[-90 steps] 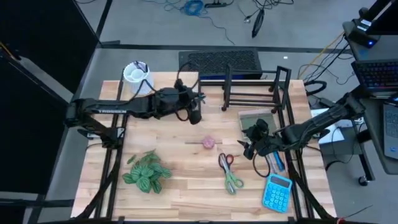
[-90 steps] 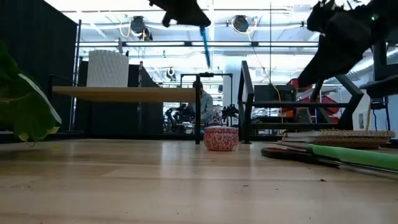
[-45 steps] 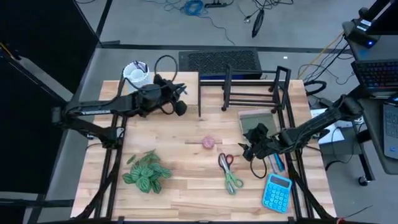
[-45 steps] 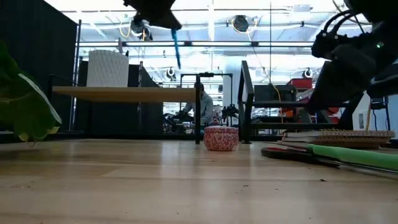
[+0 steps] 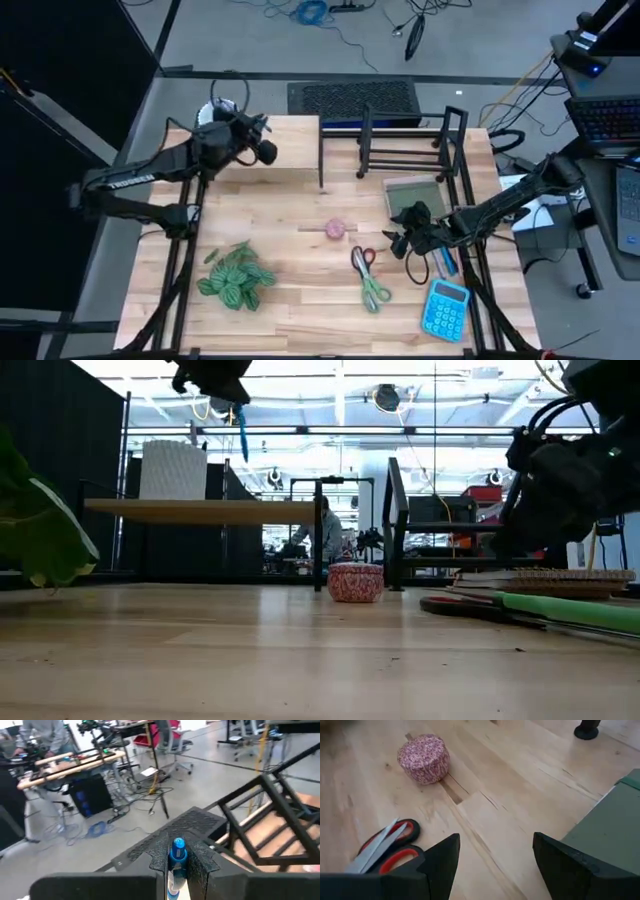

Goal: Stock shelves
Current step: Put the blue pen into the white pen holder

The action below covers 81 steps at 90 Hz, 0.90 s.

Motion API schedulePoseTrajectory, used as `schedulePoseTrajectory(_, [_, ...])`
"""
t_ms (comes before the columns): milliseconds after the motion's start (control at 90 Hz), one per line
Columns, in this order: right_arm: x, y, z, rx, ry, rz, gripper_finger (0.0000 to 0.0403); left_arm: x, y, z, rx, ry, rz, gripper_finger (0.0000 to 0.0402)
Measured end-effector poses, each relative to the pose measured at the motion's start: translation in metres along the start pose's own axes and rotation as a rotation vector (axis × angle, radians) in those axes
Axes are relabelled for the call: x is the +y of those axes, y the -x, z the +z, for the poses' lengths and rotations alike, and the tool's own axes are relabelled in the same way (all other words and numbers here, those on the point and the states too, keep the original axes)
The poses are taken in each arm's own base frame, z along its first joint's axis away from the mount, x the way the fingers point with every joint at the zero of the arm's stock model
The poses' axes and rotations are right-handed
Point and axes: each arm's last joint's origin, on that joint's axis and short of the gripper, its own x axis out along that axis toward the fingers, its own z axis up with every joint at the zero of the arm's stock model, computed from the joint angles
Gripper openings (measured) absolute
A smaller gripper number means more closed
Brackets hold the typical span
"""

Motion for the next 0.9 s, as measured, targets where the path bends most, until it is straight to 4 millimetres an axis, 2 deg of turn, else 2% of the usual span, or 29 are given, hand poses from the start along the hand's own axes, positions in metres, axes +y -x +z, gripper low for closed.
schedulePoseTrajectory(200, [0.001,0.0,0.001,-0.008,-0.009,0.006,0.0235,0.027,0.025,0.019,-0.006,0.003,0.074,0.0018])
schedulePoseTrajectory(400, [0.001,-0.001,0.0,-0.007,-0.008,0.002,0.0235,0.045,0.049,0.027,0.045,-0.025,0.099,0.0018])
schedulePoseTrajectory(544, [0.001,-0.002,0.0,-0.006,-0.015,0.001,0.0235,0.053,0.06,0.025,0.074,-0.025,0.114,0.0018])
schedulePoseTrajectory(656, [0.001,-0.003,-0.002,0.001,-0.015,-0.007,0.0235,0.055,0.061,0.018,0.118,-0.061,0.183,0.0018])
schedulePoseTrajectory(900, [0.004,-0.008,-0.004,-0.001,-0.018,-0.005,0.0235,0.05,0.046,-0.003,0.152,-0.062,0.224,0.0018])
